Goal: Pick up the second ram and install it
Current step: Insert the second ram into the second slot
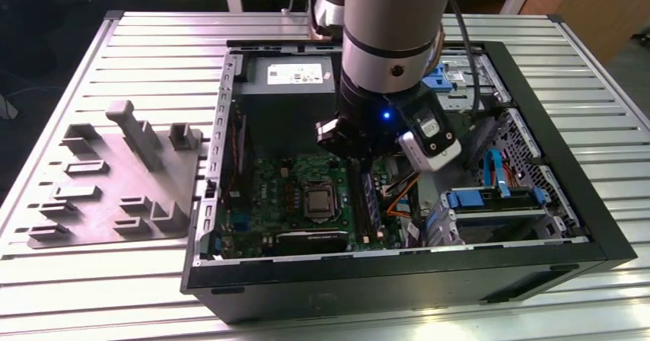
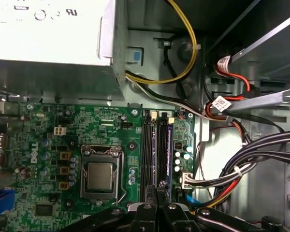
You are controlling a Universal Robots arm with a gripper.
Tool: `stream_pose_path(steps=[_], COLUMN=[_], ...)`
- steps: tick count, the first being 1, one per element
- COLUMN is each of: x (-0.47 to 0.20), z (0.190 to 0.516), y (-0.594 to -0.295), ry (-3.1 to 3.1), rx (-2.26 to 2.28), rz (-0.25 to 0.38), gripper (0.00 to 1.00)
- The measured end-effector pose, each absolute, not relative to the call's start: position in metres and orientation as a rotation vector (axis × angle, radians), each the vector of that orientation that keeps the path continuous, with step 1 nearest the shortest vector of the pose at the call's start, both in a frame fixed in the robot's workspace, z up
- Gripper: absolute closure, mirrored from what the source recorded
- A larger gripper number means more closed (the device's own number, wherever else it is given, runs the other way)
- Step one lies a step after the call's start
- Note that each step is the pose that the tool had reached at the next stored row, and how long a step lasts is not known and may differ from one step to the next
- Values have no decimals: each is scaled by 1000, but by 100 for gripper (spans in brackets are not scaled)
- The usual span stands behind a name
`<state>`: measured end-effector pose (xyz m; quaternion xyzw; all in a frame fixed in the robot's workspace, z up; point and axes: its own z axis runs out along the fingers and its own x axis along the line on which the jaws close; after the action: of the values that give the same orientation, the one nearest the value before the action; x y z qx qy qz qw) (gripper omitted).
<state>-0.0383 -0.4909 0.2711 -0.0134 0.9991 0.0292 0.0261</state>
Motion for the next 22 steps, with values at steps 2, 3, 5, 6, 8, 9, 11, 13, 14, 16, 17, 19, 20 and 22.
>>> stream_pose_path(steps=[2, 3, 5, 6, 8, 9, 11, 13, 14, 16, 17, 19, 20, 22], x=[-38, -38, -38, -38, -38, -38, -38, -38, -38, -38, -38, -38, -38, -38], z=[268, 267, 267, 267, 265, 264, 263, 263, 262, 261, 260, 257, 255, 253], y=[-491, -491, -491, -491, -491, -491, -491, -491, -491, -491, -491, -491, -491, -491], ry=[3088, 3088, 3088, 3088, 3087, 3087, 3087, 3087, 3087, 3087, 3087, 3087, 3087, 3087], rx=[-36, -24, -6, -2, 2, 2, 3, 3, 3, 3, 3, 3, 3, 3], rz=[90, 90, 89, 89, 89, 89, 89, 89, 89, 89, 89, 89, 89, 89], gripper=[88, 88, 88, 88, 88, 88, 88, 88, 88, 88, 88, 88, 88, 88])
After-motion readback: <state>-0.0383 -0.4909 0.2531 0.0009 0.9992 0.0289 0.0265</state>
